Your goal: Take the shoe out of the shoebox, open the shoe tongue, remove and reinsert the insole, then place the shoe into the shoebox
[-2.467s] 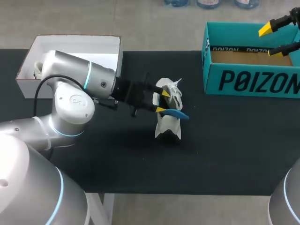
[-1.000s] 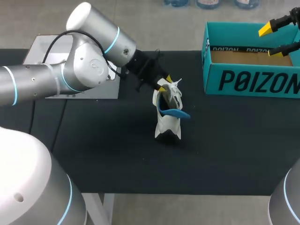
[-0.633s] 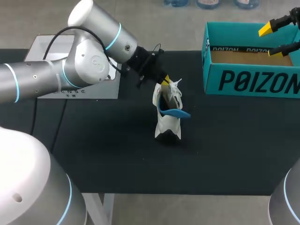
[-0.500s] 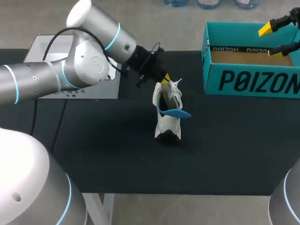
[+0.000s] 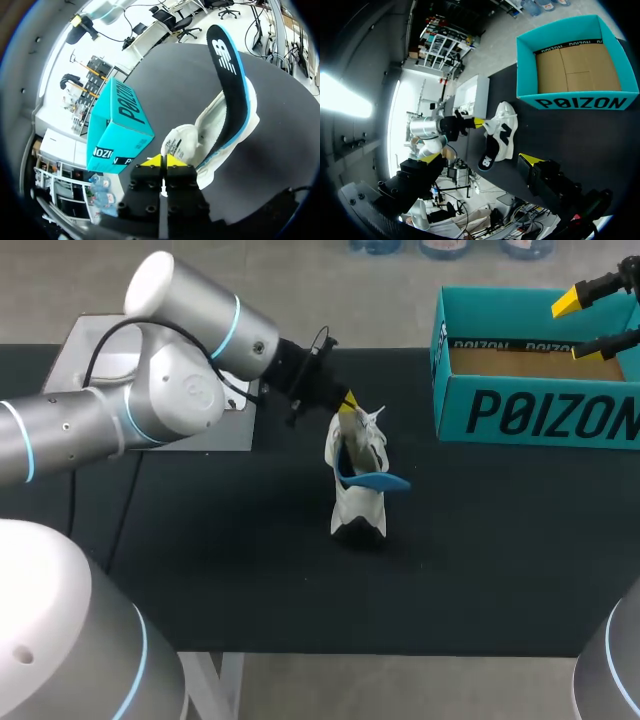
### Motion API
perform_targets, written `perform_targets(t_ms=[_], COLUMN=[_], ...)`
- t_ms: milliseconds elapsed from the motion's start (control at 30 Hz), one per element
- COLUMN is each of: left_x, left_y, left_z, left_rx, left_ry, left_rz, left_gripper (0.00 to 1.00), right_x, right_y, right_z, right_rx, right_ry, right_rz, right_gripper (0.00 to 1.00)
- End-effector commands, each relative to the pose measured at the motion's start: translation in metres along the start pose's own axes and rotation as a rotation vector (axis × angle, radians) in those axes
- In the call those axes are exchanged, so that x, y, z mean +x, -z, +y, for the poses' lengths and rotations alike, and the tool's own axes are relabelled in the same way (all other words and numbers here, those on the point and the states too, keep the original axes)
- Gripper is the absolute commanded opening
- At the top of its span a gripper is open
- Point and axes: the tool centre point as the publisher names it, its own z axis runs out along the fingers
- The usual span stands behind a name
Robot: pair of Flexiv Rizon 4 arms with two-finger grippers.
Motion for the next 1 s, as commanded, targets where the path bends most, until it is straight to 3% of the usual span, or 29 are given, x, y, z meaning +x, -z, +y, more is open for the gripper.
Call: perform_targets(t_ms=[33,600,967,1000], left_x=[0.0,-0.023,-0.018,-0.018], left_y=[-0.001,0.001,-0.007,-0.006], left_z=[0.002,0.025,0.03,0.029], left_rx=[-0.007,-0.028,-0.013,-0.013], left_ry=[-0.003,-0.011,0.017,0.017], left_rz=[-0.018,-0.088,-0.073,-0.072], left_gripper=[0.0,0.0,0.0,0.11], right_x=[0.0,0.0,0.0,0.0], right_y=[0.0,0.0,0.0,0.0], right_z=[-0.001,-0.001,-0.001,-0.001], right_rx=[-0.001,-0.001,-0.001,-0.001], right_ry=[-0.001,-0.001,-0.001,-0.001], right_rz=[-0.002,-0.002,-0.002,-0.002], right_gripper=[1.0,1.0,1.0,1.0])
